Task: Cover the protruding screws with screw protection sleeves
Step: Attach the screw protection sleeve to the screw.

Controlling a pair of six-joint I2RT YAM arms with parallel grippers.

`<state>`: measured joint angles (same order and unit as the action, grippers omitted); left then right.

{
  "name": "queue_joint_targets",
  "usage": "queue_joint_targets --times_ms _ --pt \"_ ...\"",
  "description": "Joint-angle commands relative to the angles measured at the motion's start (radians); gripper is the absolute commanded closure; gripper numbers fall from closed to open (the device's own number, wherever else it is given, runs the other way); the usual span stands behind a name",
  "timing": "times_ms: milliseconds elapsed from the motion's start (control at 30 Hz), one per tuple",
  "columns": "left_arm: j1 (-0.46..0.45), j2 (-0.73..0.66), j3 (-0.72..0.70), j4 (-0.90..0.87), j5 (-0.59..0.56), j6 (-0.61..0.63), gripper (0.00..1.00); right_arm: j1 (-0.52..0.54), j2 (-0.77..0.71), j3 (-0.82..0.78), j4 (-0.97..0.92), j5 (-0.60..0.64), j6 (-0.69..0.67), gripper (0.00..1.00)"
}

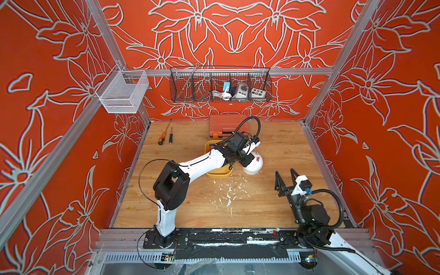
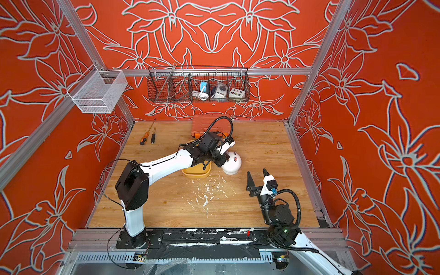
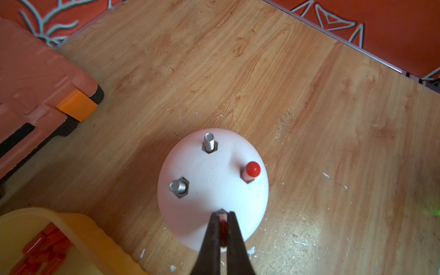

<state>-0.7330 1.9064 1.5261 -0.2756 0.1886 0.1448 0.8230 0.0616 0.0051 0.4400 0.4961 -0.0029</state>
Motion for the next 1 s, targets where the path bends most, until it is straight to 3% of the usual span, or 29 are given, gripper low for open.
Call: queue_joint_targets --times_ms 0,67,167,433,600,967 --pt "-0.008 0.014 -0.001 -0.101 0.020 0.016 1.00 -0.006 -0.010 -0.004 0.001 0.001 0.011 0.27" --pt "-0.008 0.007 -0.004 -0.099 0.023 0.019 0.97 -0.006 -0.010 -0.004 0.002 0.001 0.013 0.27" --pt "-0.008 -0.009 -0.020 -0.082 0.023 0.018 0.83 -0.007 -0.009 -0.004 0.002 -0.001 0.011 0.27" --pt "-0.009 -0.043 -0.035 -0.051 0.056 0.006 0.72 -0.007 -0.009 -0.001 -0.003 -0.004 0.012 0.27" --pt "-0.008 -0.093 -0.077 0.006 0.058 -0.005 0.58 -0.007 -0.010 -0.001 -0.003 -0.002 0.011 0.27" --pt "0.073 -0.110 -0.106 0.137 0.140 -0.137 0.55 -0.006 -0.009 -0.001 -0.003 -0.006 0.014 0.26"
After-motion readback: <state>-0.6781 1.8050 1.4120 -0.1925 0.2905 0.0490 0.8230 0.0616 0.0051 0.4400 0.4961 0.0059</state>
